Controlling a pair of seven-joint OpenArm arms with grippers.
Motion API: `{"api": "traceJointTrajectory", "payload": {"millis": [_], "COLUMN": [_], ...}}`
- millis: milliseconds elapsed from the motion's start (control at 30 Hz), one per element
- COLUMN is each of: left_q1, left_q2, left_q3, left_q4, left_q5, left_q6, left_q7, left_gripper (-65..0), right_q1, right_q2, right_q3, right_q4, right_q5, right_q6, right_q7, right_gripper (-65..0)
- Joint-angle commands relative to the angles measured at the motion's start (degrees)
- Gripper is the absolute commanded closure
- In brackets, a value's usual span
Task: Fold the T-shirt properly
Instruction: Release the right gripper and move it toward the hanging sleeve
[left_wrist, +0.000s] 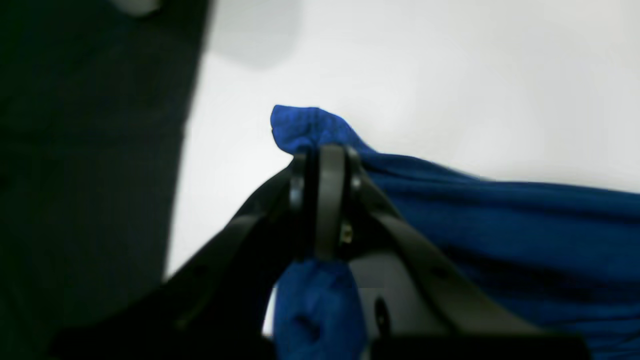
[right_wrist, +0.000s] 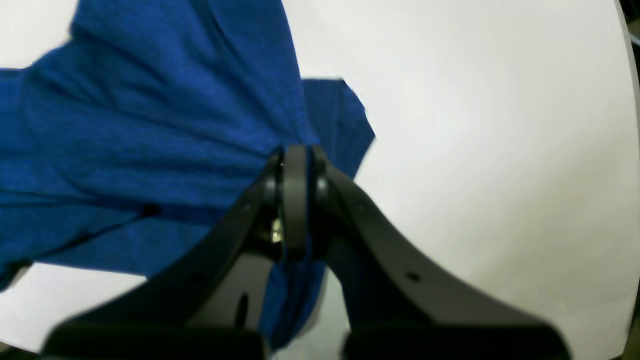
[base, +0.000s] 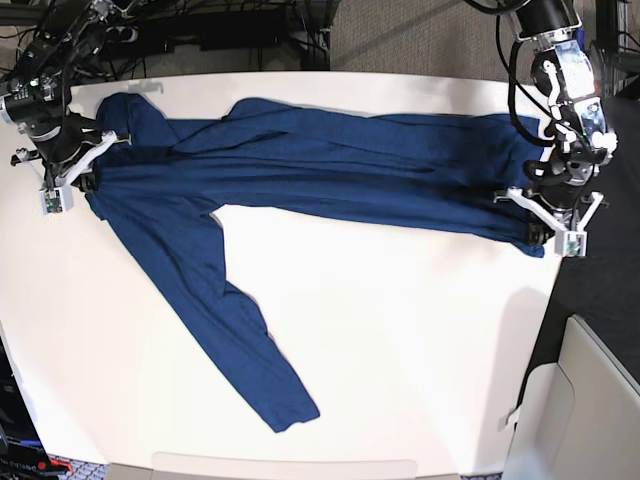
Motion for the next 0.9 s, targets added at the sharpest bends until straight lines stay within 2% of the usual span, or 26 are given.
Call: {"api": "traceJointTrajectory", "payload": {"millis": [0,133,500,533,600,733,800,867], "left_q1": [-0.7,1.0,2.0,1.9,1.8,1.7,1.7,1.7], "left_q2": [-0.8,-1.0,-0.8,-0.8,-0.8,-1.1,-1.1,-1.1], "left_q3": [-0.6,-1.5,-1.0,-1.0,-1.0,-0.9,-1.0,-1.2], "left_q4": [1.2,1.2,-0.9,-1.7,-3.7,-4.2,-4.0,-3.9], "left_q5": [-0.3,-0.3,-0.3,-0.3,-0.1,-0.1,-0.2,-0.2], "left_q6": [0.3,0.3,0.3,0.3,0.3,0.3,0.3,0.3], "left_q7": [-1.4,-1.2,6.3,6.3,6.4,8.5,9.6,9.7], "left_gripper": [-0.3,-0.3,-0.4,-0.5,-1.8,-9.5,-14.8,-18.9], "right_q1": [0.1,-0.4,-1.4,-1.6,-1.7,-2.1,-1.4,0.9], "right_q2": [1.0,1.0,0.9,1.0,1.0,1.1,1.1,0.9], "right_q3": [0.7,1.1,1.0,1.1,1.1,1.4,2.8,4.0], "right_q4": [1.2,1.2,0.7,0.7,0.8,1.0,1.1,1.1], "right_q5": [1.4,2.7,2.4,2.4,2.4,2.5,2.6,2.6], "right_q6": [-0.1,-0.1,-0.1,-0.1,-0.1,-0.1,-0.1,-0.1], "right_q7": [1.1,1.1,-0.4,-0.2,-0.4,-0.2,-0.1,-0.1], "right_gripper": [-0.2,-0.2,-1.0,-2.5,-10.6,-26.7,-28.9,-27.8]}}
